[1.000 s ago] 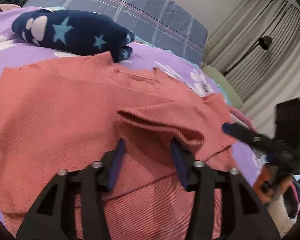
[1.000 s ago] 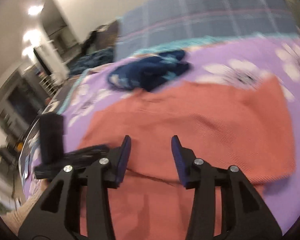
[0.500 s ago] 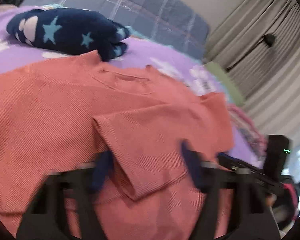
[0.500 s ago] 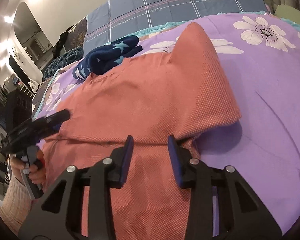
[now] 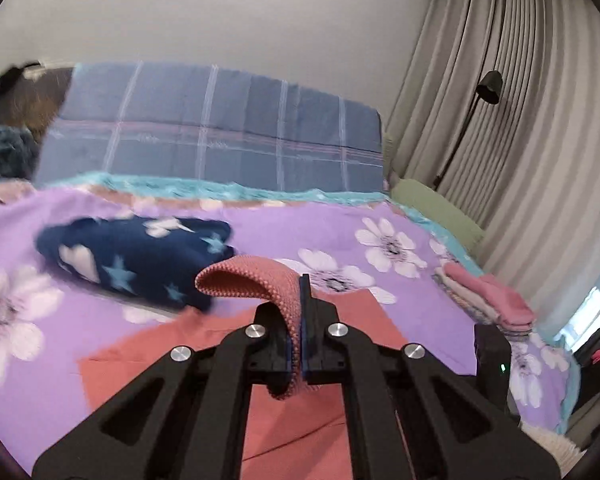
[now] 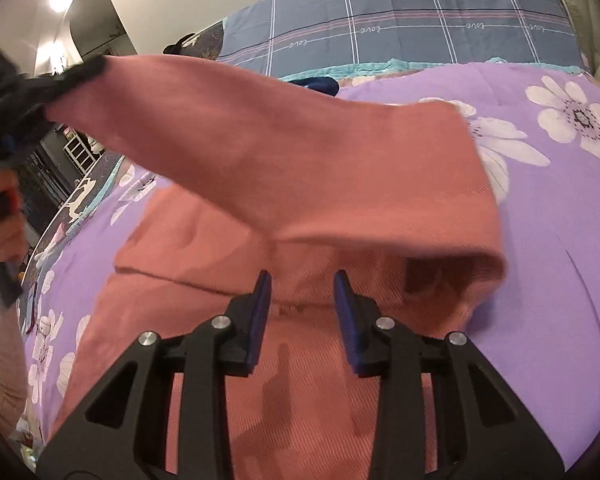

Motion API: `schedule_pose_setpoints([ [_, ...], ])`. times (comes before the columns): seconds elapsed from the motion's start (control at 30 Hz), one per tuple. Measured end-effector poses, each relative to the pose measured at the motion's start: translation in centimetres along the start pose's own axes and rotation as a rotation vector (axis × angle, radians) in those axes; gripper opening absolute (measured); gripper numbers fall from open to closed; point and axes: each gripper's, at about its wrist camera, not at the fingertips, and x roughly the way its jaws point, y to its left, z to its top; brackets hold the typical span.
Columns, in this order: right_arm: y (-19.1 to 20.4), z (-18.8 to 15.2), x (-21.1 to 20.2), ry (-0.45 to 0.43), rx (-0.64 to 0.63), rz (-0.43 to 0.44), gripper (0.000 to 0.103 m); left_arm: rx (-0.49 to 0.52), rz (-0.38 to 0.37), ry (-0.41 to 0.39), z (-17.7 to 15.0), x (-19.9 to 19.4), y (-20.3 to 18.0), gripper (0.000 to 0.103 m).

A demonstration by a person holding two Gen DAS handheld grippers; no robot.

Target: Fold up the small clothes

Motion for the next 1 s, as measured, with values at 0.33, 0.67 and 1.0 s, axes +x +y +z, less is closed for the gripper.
schedule_pose_setpoints([
  [0.33, -1.2, -1.3, 0.8, 0.067, 0.08, -0.151, 0.015, -0.124, 0.284, 0.27, -9.4, 2.9, 11.5, 0.003],
  [0.67, -0.1, -2.3, -1.4, 0.094, 0.003, -0.235, 0.025, -0.093, 0.392, 0.201, -10.3, 0.4, 12.7, 0.041],
  [1.0, 0.7, -0.7, 1.0, 0.094, -0.058, -0.308, 0.034, -0.078, 0.301, 0.275, -11.4, 3.7, 10.2, 0.042],
])
